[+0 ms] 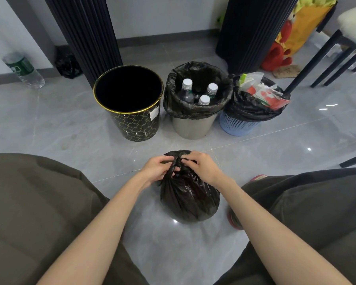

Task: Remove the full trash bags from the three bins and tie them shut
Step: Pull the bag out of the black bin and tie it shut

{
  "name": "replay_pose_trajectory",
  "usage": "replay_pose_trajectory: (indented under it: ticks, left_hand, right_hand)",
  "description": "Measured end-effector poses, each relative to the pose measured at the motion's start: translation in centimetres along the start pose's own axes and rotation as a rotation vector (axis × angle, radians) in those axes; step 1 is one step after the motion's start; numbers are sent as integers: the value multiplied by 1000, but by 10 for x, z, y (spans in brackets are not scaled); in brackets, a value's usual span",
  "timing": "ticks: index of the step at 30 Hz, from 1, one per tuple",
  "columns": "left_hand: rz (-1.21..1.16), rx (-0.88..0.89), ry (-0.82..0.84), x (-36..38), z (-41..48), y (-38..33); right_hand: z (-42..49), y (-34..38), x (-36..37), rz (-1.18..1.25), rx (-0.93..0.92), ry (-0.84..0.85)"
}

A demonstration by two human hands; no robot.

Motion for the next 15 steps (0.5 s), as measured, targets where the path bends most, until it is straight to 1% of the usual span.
replay_pose_trajectory:
  ticks: [2, 4, 7, 10, 15]
  left_hand:
    - [-37, 16, 9, 1, 1, 0]
    - [-19, 19, 3, 1, 3, 3]
    - [19, 9, -72, -1, 7, 10]
    - [-42, -7, -152, -3, 8, 12]
    - [-144, -72, -143, -2, 6, 8]
  right_hand:
    - [1, -1, 3, 43, 29, 7]
    - [2, -3, 5, 71, 56, 19]
    - [2, -6, 8, 88, 95, 44]
    - [3, -8, 8, 90, 137, 80]
    - [2, -9, 9, 59, 144, 112]
Point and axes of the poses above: each hand's wrist, its own z-axis towards the middle knuckle, its own x-axis out of the palm, y = z × x, the point moved 3 cm from there along z, towards the middle knuckle
